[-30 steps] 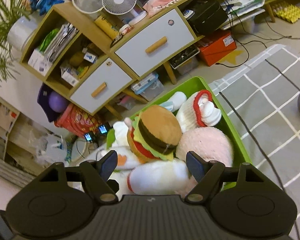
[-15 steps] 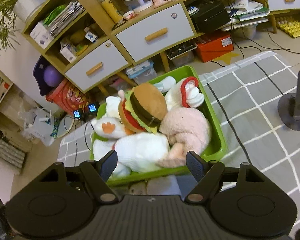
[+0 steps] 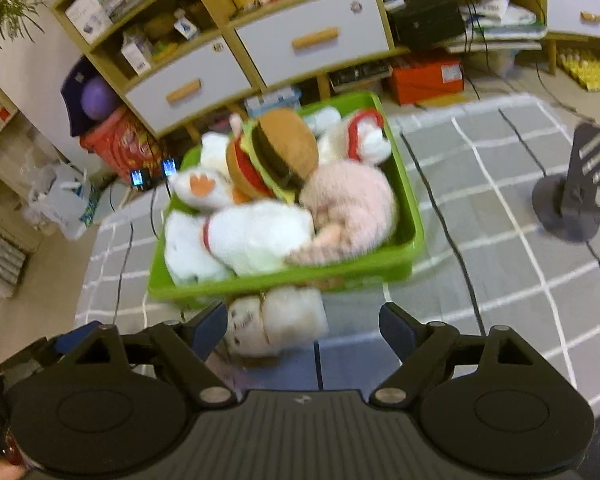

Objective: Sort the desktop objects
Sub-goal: 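Move both tools back to the pink bear and white dog plush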

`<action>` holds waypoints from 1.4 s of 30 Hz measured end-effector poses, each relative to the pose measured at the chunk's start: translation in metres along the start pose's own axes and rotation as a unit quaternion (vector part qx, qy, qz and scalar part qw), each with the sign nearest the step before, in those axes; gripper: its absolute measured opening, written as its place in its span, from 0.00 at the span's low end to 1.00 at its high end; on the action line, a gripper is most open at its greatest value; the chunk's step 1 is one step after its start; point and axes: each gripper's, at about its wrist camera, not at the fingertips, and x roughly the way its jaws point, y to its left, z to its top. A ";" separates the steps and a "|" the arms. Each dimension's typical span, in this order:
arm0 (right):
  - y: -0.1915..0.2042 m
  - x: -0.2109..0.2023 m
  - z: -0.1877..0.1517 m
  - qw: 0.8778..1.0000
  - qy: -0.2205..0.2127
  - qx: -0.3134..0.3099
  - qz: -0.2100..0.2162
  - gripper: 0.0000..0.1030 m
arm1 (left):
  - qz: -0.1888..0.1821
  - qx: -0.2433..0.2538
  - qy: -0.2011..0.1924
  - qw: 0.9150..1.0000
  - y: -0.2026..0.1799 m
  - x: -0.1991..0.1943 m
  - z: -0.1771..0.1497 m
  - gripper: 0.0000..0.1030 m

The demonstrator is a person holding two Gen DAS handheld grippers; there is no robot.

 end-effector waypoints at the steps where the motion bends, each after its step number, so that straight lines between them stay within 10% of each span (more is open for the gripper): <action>1: -0.003 0.001 -0.001 1.000 0.004 0.007 0.005 0.81 | -0.001 -0.003 0.005 1.000 0.002 0.000 -0.002 0.99; 42: 0.029 0.086 -0.017 0.998 0.062 0.010 0.002 0.88 | -0.053 -0.041 0.091 0.994 0.004 0.042 -0.033 0.87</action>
